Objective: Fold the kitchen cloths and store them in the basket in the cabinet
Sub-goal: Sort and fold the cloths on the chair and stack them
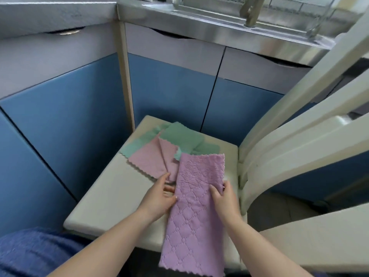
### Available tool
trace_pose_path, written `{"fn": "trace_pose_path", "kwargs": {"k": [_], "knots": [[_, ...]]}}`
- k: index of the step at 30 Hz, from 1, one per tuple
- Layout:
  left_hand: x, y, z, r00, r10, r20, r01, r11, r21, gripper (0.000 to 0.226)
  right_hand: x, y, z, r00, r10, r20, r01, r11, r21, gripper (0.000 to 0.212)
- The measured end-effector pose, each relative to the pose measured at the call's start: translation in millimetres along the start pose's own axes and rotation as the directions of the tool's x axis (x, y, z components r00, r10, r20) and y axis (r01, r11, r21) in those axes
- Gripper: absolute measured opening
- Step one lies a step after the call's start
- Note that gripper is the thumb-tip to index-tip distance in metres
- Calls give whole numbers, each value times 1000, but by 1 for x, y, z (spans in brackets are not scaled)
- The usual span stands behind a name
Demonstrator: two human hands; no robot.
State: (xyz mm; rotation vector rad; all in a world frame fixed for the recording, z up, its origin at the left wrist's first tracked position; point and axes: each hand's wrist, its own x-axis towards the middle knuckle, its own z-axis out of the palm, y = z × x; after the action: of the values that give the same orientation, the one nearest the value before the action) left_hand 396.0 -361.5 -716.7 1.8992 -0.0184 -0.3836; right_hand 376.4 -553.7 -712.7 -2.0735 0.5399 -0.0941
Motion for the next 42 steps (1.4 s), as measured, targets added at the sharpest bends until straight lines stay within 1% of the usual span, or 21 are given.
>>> {"fn": "trace_pose_path", "kwargs": {"k": [3,5,7,8,9,11,12,13,14,16,18,21,23,26,29,32,34,36,38,40,42], "knots": [[4,-1,3,994,73,87,-90,976,201,61,-3,15,1,991,134,-24,-133,991,32,29],[5,-6,-1,975,173,138,-213,901,379,55,-10,19,4,991,136,-9,-135,989,57,42],[2,-11,-8,935,304,183,-352,729,587,47,-19,20,3,997,71,-16,-71,997,9,55],[0,-15,-11,888,404,220,-443,622,646,41,-23,20,3,1000,20,-9,-20,998,-61,61],[-3,-16,-14,823,494,282,-539,519,664,38,-27,19,1,999,-33,5,33,990,-140,63],[-9,-23,-23,668,571,477,-705,283,650,48,-38,18,-5,986,-150,70,163,953,-255,53],[-11,-25,-27,623,520,584,-751,190,633,53,-44,20,-9,969,-214,125,242,926,-290,47],[-17,-26,-29,608,426,670,-773,125,622,57,-53,26,-12,944,-265,197,317,892,-322,41],[-23,-25,-33,616,309,724,-779,107,618,61,-60,30,-16,910,-315,270,398,846,-354,38],[-30,-31,-41,654,107,749,-755,144,639,73,-76,43,-24,839,-348,419,518,748,-415,39],[-35,-34,-49,624,150,767,-781,98,617,76,-87,51,-32,791,-305,531,573,675,-465,50],[-41,-44,-55,589,209,781,-790,-53,610,73,-96,60,-36,756,-308,578,622,613,-487,60],[-45,-56,-53,592,267,761,-787,-13,617,63,-101,63,-35,735,-343,585,661,556,-505,64],[-53,-70,-48,591,413,693,-782,84,617,48,-110,74,-32,694,-415,588,720,400,-567,76],[-59,-78,-43,592,537,601,-768,150,623,31,-115,81,-27,682,-475,556,728,374,-575,78],[-62,-76,-41,625,571,532,-763,303,571,37,-114,77,-27,679,-591,435,728,468,-501,46],[-67,-70,-39,697,563,444,-712,468,523,47,-116,70,-30,711,-610,350,703,597,-387,39],[-71,-60,-36,807,516,288,-584,623,520,54,-121,60,-32,816,-515,261,573,780,-253,31],[-70,-51,-30,861,478,175,-494,699,517,45,-122,53,-29,918,-341,202,370,920,-129,26],[-66,-40,-24,887,442,135,-448,750,488,37,-117,50,-24,966,-216,141,227,972,-65,24],[-58,-31,-18,918,382,111,-385,785,485,30,-108,45,-19,986,-121,116,128,990,-59,24]]}}
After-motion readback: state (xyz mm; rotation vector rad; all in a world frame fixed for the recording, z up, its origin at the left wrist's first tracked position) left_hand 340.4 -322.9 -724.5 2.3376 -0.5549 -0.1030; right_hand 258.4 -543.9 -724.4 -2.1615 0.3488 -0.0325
